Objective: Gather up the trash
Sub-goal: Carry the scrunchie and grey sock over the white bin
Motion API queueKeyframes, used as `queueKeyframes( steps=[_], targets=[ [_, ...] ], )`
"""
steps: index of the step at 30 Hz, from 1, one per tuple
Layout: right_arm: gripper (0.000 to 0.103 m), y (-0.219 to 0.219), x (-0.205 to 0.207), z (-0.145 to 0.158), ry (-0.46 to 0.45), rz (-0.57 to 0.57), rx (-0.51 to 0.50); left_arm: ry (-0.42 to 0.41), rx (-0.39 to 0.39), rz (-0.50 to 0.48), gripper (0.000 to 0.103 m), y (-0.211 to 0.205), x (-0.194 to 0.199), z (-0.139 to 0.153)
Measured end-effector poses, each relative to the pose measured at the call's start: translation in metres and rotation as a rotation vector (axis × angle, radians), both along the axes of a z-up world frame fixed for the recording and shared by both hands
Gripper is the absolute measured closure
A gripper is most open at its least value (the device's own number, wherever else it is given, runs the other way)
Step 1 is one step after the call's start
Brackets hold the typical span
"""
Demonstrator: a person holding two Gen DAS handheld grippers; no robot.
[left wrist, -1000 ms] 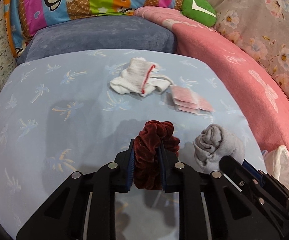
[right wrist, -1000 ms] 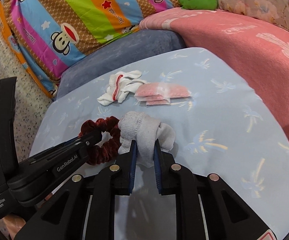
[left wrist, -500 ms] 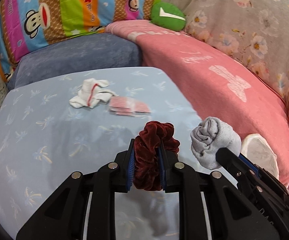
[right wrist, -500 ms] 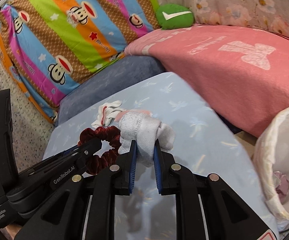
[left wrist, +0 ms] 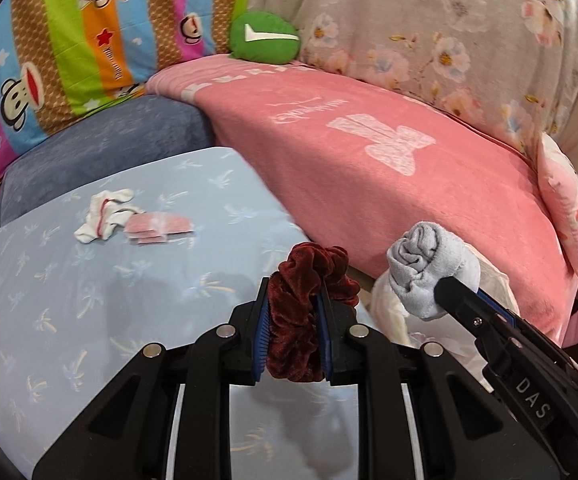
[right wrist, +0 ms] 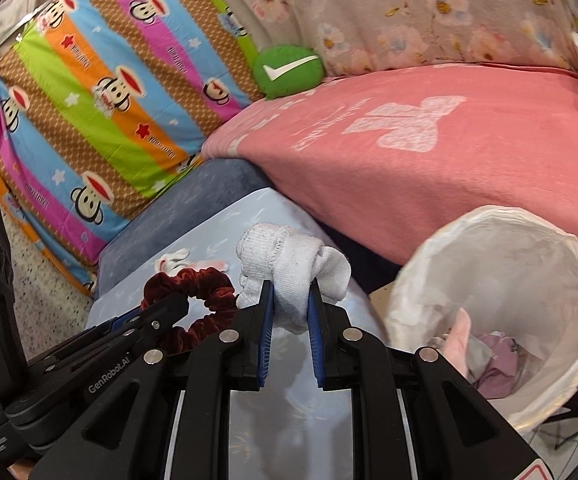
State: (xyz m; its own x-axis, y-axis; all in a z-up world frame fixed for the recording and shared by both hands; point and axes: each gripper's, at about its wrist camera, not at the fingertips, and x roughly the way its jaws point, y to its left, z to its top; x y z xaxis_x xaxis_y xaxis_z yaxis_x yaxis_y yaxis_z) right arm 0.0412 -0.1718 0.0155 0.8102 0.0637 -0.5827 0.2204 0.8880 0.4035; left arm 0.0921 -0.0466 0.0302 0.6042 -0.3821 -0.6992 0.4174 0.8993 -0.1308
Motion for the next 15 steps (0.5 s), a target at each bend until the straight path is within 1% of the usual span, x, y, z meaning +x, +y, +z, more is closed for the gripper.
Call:
queueKeyframes(
  steps=[9, 15],
  targets=[
    [0.086, -0.057, -0.038, -0.003, -0.005, -0.108, 0.023, -0.005, 0.018, -0.096, 0.083, -0.047, -0.018, 0.003],
    [0.086, -0.086, -0.054, -0.007, 0.0, -0.159, 0.037, 0.004, 0.023, -0.156, 0.083, -0.074, -0.028, 0.001]
  ],
)
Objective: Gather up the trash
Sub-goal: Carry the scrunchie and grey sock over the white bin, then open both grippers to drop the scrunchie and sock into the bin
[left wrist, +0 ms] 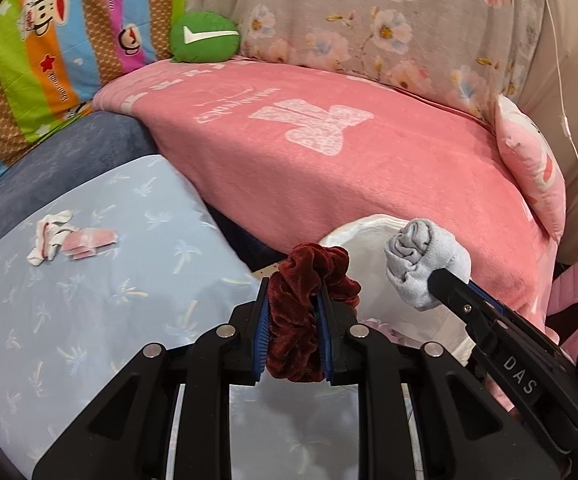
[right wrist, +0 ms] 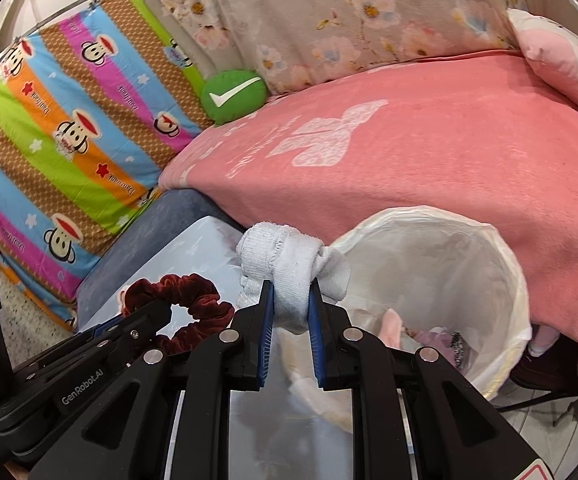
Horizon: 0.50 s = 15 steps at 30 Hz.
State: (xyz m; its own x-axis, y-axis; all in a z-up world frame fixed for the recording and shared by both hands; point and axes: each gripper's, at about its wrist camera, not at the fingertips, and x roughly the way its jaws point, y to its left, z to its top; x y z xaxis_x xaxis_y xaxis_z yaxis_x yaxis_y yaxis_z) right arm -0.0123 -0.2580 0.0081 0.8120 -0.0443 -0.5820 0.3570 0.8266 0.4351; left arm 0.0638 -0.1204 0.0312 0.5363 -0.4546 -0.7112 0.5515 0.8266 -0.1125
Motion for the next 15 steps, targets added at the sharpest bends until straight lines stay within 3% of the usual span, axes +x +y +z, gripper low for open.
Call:
queueKeyframes(
  steps=[15],
  targets=[
    [0.085, -0.046, -0.029, -0.014, 0.011, -0.088, 0.028, 0.02, 0.003, -0.09, 0.081, -0.042, -0.014, -0.003]
  ],
)
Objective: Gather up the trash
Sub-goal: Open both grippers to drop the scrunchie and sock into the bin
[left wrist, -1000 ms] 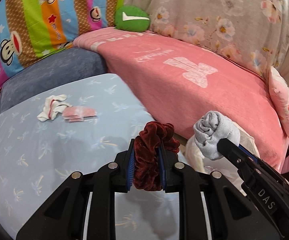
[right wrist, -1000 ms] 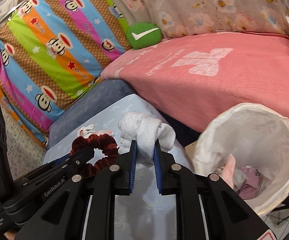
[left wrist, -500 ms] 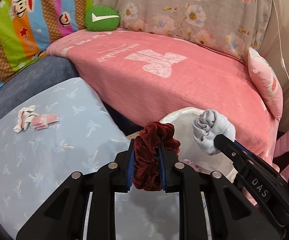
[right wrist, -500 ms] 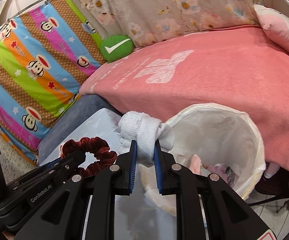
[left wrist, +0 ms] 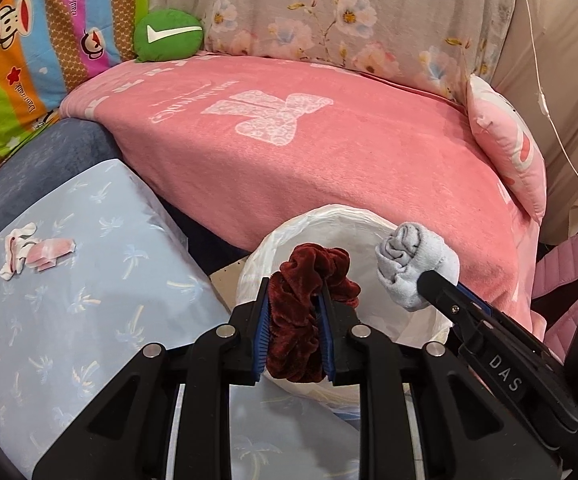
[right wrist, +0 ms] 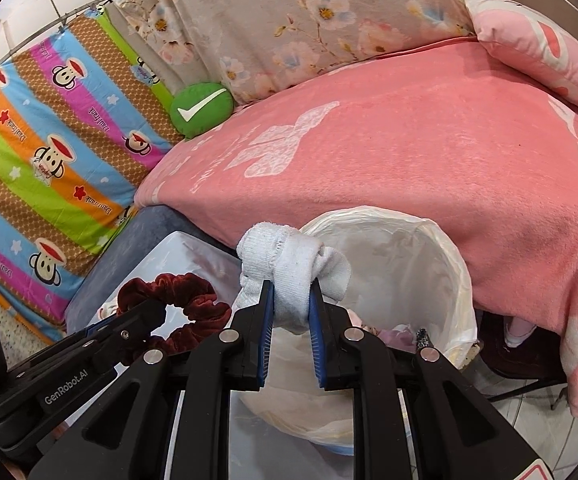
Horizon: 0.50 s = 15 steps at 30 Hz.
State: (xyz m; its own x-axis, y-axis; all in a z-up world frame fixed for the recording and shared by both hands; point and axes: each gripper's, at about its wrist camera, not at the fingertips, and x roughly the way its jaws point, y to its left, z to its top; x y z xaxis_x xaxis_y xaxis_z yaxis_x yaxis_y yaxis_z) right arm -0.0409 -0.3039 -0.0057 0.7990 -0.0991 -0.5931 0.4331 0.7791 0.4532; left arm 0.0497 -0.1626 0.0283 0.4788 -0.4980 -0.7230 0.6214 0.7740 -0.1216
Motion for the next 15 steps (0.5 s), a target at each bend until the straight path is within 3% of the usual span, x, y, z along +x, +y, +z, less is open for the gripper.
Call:
queueKeyframes(
  steps=[3, 5, 7, 15],
  targets=[
    [0.084, -0.0027, -0.0026, -0.0006, 0.001, -0.008, 0.003, 0.005, 0.002, -0.009, 0.074, -0.0039, -0.0012, -0.0004],
    [0.083, -0.0045, -0.0037, -0.0009, 0.0, -0.011, 0.003, 0.001, 0.002, 0.001, 0.06, -0.0044, -0.002, -0.0004],
    [0.081, -0.0045, -0.0052, -0.0008, -0.003, -0.019, 0.002, -0.016, 0.002, 0.016, 0.04, -0.0033, -0.0038, 0.0013],
    [0.081, -0.004, -0.0059, 0.0027, -0.007, -0.023, -0.008, -0.032, -0.002, 0.035, 0.039, 0.0013, -0.005, 0.0045]
  ],
)
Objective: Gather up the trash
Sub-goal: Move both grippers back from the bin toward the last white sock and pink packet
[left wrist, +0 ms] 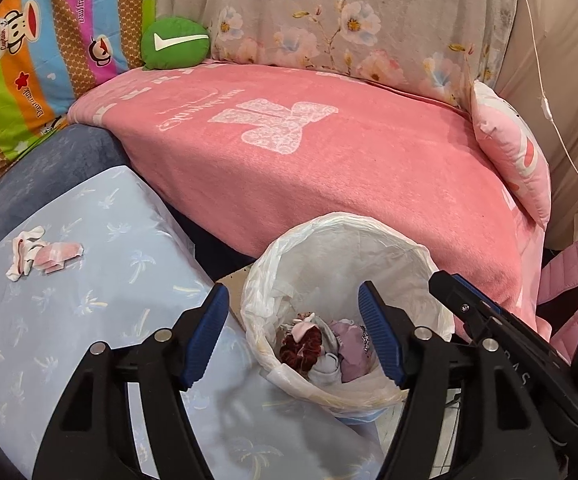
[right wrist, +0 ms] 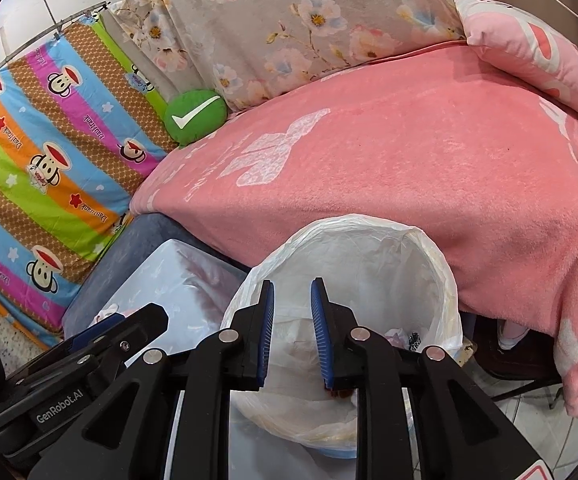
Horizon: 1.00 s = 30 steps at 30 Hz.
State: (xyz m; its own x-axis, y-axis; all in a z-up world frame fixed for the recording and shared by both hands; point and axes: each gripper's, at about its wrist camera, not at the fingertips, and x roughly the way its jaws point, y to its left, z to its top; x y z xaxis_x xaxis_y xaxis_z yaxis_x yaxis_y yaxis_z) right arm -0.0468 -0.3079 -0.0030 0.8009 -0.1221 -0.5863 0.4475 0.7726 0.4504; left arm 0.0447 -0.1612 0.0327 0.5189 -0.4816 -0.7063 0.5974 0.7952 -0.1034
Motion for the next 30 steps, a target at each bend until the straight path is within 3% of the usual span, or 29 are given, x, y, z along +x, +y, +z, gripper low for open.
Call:
queueKeyframes(
  steps=[30],
  targets=[
    [0.071, 0.05, 0.023, 0.008, 0.035, 0.108, -0.075, 0.029, -0.056, 0.114, 0.039, 0.062, 0.013, -0.003]
  ],
)
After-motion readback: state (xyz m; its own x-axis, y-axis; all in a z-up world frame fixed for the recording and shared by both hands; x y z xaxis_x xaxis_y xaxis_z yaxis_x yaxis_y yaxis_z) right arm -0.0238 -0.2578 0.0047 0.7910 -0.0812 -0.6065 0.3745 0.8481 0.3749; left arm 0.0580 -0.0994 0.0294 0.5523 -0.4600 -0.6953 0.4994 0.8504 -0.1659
